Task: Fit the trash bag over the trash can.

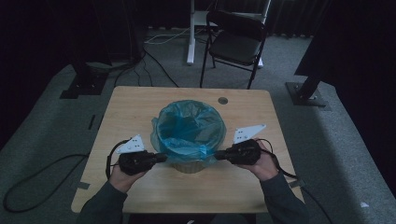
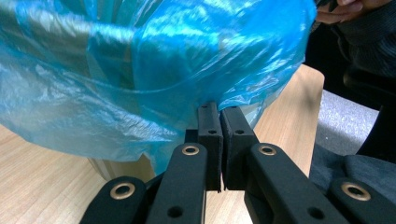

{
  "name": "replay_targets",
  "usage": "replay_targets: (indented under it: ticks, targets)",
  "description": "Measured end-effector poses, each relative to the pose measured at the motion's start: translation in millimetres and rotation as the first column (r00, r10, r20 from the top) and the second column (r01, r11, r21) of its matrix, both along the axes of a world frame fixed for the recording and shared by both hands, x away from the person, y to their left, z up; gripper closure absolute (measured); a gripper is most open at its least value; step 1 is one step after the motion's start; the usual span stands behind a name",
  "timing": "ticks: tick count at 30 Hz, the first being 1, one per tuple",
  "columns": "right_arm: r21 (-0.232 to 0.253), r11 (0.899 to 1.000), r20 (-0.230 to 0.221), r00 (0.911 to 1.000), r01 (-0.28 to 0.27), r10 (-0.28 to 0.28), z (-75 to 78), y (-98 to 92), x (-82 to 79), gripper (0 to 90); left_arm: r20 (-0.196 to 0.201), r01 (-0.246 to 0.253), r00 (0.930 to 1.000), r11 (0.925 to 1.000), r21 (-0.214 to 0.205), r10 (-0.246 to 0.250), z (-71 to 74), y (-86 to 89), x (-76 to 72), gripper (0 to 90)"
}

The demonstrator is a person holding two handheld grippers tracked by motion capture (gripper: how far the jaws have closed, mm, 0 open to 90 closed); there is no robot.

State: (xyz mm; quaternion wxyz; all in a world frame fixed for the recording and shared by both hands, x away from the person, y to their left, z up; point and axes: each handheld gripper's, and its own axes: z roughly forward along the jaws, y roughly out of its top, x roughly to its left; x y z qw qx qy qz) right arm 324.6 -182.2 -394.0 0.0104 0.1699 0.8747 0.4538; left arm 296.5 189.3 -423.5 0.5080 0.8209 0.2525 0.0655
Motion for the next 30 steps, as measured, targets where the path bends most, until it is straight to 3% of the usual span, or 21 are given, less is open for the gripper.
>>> replay_targets:
  ticks: [20, 30]
  targets:
    - [-0.038, 0.999, -0.056, 0.9982, 0.02, -0.022, -22.1, -1.4, 11.5, 88.6, -0.036, -0.021, 0.9991, 0.998, 0.06, 0.024, -20.9, -2.9, 11.5, 87.2]
    - [-0.075, 0.997, -0.078, 0.996, 0.036, -0.042, -34.9, -1.0, 16.6, 88.6, -0.079, -0.018, 0.9965, 0.9956, 0.092, 0.026, -35.6, -6.4, 17.9, 86.6]
